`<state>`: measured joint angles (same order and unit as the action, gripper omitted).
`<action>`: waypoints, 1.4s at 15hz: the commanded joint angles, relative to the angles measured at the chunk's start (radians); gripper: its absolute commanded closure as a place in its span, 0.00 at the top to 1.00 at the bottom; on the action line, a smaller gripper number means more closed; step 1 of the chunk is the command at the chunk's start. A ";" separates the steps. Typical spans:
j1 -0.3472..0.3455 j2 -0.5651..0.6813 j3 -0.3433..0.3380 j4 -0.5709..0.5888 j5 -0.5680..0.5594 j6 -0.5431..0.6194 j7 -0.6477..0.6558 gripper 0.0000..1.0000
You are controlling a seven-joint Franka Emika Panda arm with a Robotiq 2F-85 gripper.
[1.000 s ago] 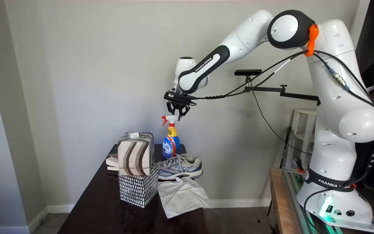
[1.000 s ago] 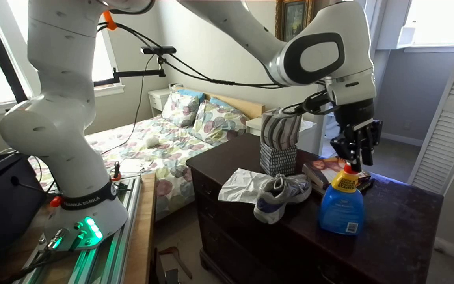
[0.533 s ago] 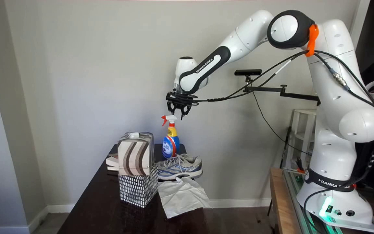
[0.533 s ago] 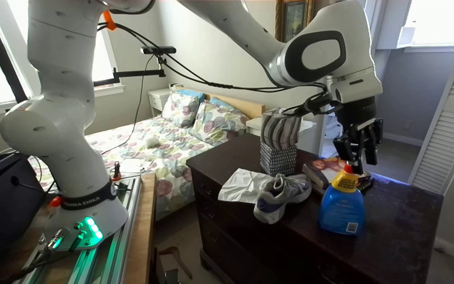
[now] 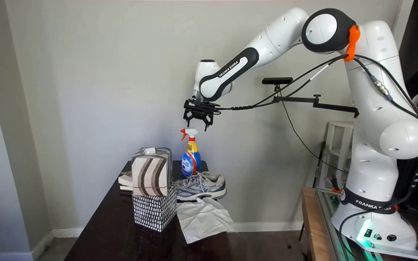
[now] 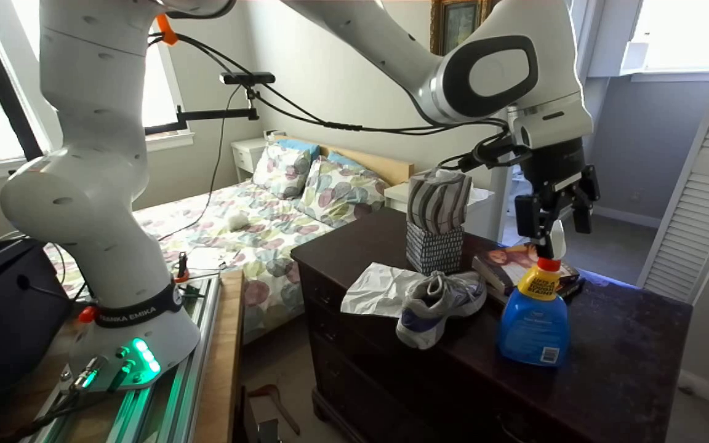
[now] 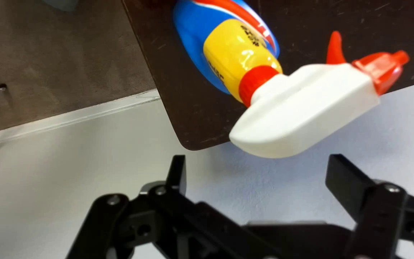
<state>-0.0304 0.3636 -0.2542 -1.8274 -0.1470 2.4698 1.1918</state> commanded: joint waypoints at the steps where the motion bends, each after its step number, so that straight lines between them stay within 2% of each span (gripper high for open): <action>1: -0.002 -0.007 0.023 0.010 0.043 -0.060 0.009 1.00; 7: -0.001 0.012 0.040 0.011 0.049 -0.019 0.009 0.98; 8: 0.001 0.016 0.038 0.012 0.046 -0.017 0.012 0.79; 10: 0.001 0.024 0.035 0.011 0.039 -0.007 0.010 0.70; 16: 0.001 0.031 0.031 0.009 0.023 0.025 -0.026 0.26; 18: 0.001 0.029 0.030 0.008 0.016 0.033 -0.042 0.15; 21: 0.007 0.030 0.025 0.007 -0.006 0.045 -0.069 0.12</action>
<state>-0.0304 0.3828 -0.2218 -1.8275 -0.1253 2.4928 1.1524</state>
